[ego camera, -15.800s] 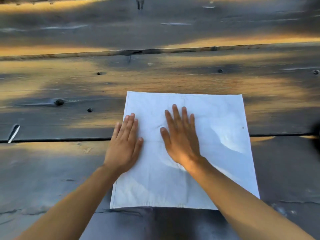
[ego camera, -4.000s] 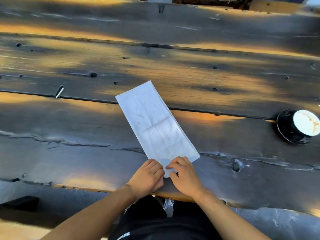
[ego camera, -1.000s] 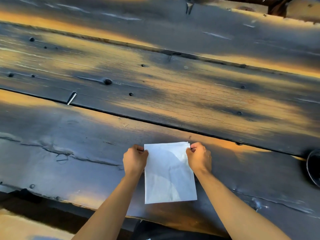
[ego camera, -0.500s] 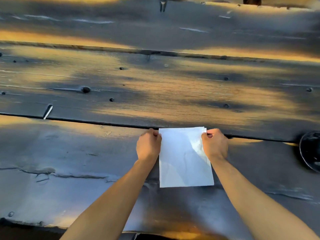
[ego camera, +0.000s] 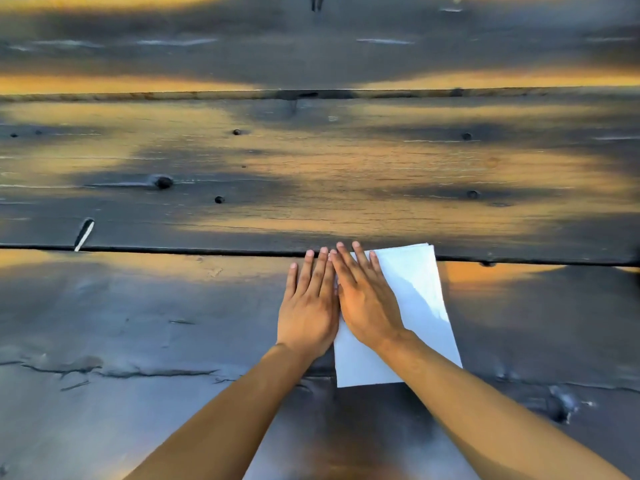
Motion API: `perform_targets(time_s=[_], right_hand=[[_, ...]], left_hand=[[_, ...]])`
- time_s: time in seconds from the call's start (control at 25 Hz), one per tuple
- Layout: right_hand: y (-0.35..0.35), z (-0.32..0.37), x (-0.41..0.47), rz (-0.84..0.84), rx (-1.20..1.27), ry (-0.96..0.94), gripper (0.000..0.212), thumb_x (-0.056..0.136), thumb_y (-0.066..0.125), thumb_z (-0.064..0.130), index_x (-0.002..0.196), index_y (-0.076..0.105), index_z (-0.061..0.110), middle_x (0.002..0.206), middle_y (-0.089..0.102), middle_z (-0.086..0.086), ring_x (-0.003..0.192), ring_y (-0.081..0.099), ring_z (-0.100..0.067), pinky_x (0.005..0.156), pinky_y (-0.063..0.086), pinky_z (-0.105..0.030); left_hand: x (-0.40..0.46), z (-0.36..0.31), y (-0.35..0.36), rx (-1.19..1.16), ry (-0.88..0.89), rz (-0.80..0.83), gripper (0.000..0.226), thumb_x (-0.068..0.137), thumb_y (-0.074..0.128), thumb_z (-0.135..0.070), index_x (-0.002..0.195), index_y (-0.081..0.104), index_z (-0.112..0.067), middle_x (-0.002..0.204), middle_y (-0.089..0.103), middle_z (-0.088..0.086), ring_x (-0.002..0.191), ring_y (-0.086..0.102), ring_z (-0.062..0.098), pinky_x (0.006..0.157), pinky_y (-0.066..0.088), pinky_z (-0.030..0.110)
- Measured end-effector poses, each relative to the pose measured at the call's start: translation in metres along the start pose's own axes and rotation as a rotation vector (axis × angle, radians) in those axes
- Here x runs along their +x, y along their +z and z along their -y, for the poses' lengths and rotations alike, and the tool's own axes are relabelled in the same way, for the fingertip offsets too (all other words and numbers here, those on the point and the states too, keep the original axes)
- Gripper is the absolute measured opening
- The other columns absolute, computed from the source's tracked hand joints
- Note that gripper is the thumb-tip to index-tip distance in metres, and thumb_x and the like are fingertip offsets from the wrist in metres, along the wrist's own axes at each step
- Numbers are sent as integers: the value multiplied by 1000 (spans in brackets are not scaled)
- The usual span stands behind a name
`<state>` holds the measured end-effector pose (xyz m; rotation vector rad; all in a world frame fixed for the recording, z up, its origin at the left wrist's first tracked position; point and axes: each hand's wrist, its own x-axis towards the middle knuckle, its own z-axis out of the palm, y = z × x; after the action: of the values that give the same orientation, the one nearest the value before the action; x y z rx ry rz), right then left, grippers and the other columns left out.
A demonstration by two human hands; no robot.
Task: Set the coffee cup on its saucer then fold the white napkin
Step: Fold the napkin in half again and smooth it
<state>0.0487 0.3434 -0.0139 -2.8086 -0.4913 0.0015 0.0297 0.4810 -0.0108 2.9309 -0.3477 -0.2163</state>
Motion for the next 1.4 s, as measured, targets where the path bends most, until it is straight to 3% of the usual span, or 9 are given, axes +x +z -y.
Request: perform_targets(time_s=[0.28,0.52,0.84,1.0,1.16,1.24,1.4], right_hand=[[4,0,-5,34,-79,61,54,106,24,26,154,32,4,163,27,-13,153,20,-28,121,26,-51],[-2,-24,-13,57,-116,91,65,104,22,51,160,14,19,169,10,-6,156,4,-25,125,12,-50],[-32,-102,-45,155,-151,237,75,100,9,60,160,-4,17,168,-12,3,155,-14,-21,127,0,-46],[-31,-83,-38,60,-222,268,73,102,15,54,159,12,8,169,4,-6,155,-7,-32,125,-4,-51],[-9,-22,-29,75,-155,1,63,103,22,40,157,25,7,167,20,-7,155,10,-30,124,11,-50],[-3,-13,-28,108,-122,-14,62,103,20,40,157,25,10,167,20,-5,155,12,-27,124,18,-51],[-16,-55,-40,120,-174,38,70,101,20,54,160,16,17,168,12,1,156,6,-21,125,8,-46]], left_hand=[[0,-2,5,23,-25,-12,58,106,18,-33,158,13,-6,167,7,8,155,-1,27,123,7,47],[-1,1,5,30,-12,-32,60,105,13,-33,158,11,-6,168,6,7,156,-2,26,125,7,47],[0,1,7,23,-15,-48,58,106,14,-31,159,8,-8,168,6,5,156,-2,25,126,6,47],[1,1,6,26,-10,-52,59,105,16,-32,159,10,-8,168,8,6,156,1,27,126,7,48],[1,0,6,18,-12,-54,59,105,21,-31,158,15,-7,167,12,8,156,5,27,126,9,48],[0,1,7,25,-13,-52,58,106,21,-31,158,15,-7,167,12,8,156,3,26,126,8,48],[0,2,6,24,-22,-34,59,106,15,-32,159,8,-8,168,6,5,156,-3,24,126,4,46]])
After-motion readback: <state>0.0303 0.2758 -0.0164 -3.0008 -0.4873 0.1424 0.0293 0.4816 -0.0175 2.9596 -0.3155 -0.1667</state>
